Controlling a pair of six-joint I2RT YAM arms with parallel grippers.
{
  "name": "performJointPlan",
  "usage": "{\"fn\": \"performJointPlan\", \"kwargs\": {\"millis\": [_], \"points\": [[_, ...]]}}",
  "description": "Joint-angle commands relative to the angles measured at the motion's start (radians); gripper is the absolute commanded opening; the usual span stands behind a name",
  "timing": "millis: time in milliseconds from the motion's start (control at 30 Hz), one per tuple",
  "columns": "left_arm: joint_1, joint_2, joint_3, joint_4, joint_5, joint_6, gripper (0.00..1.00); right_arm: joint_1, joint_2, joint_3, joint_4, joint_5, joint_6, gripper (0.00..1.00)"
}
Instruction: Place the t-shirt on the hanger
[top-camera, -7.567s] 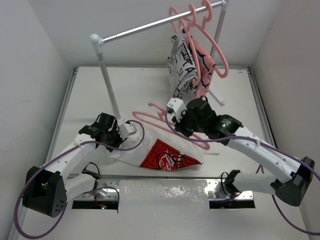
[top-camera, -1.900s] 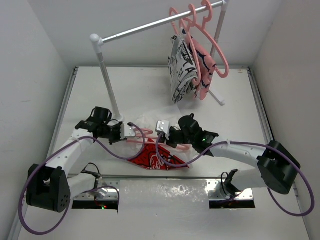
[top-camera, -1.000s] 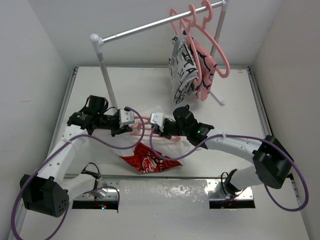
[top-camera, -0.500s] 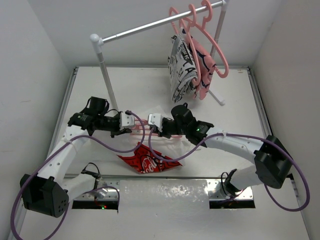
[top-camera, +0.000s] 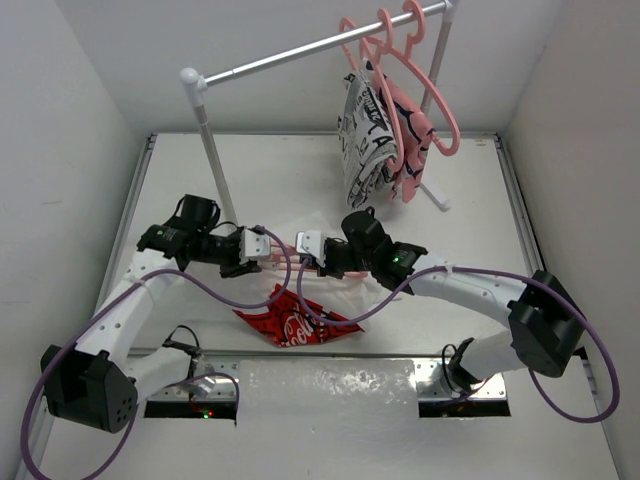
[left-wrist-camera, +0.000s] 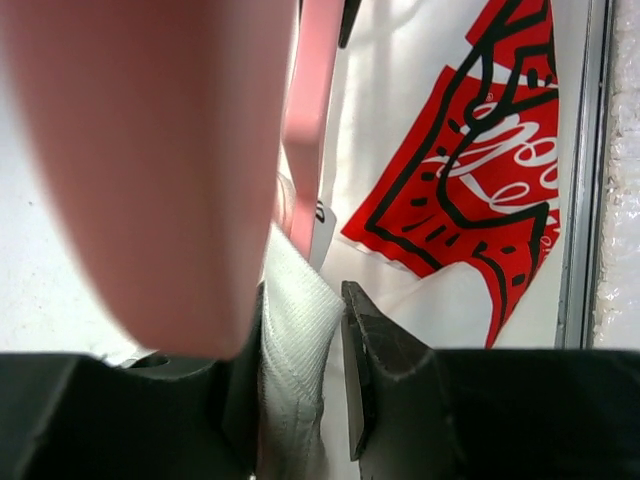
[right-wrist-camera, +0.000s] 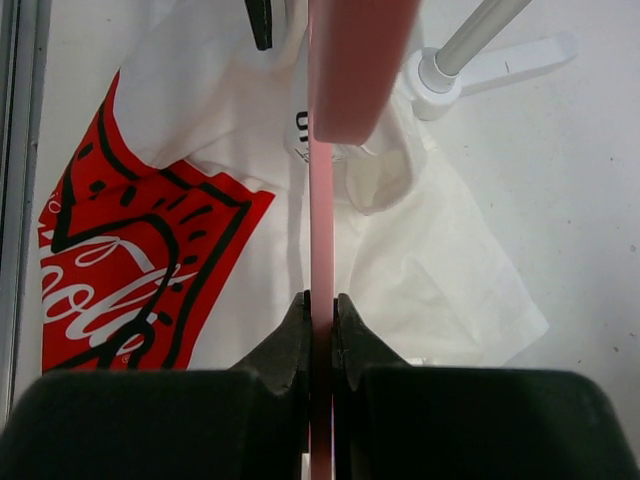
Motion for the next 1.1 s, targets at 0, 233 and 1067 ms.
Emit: {"fn": "performJointPlan", "kwargs": {"millis": [0, 233, 1067], "points": [[-0.015, 0.017, 0.023, -0.052, -0.044, 0.03, 0.3, 0.007, -0.052, 0.068, 0.118, -0.049, -0.024, 0.0], [0.026, 0.029, 0.057, 0.056, -0.074, -0.141, 0.39, 0.009, -0.067, 0.022, 0.135, -0.067, 0.0, 0.0], [0.074, -0.035, 0.173, -0.194, -0.123, 0.07, 1.0, -0.011, -0.049, -0.164, 0.323, -0.091, 0.108, 0.0]]}}
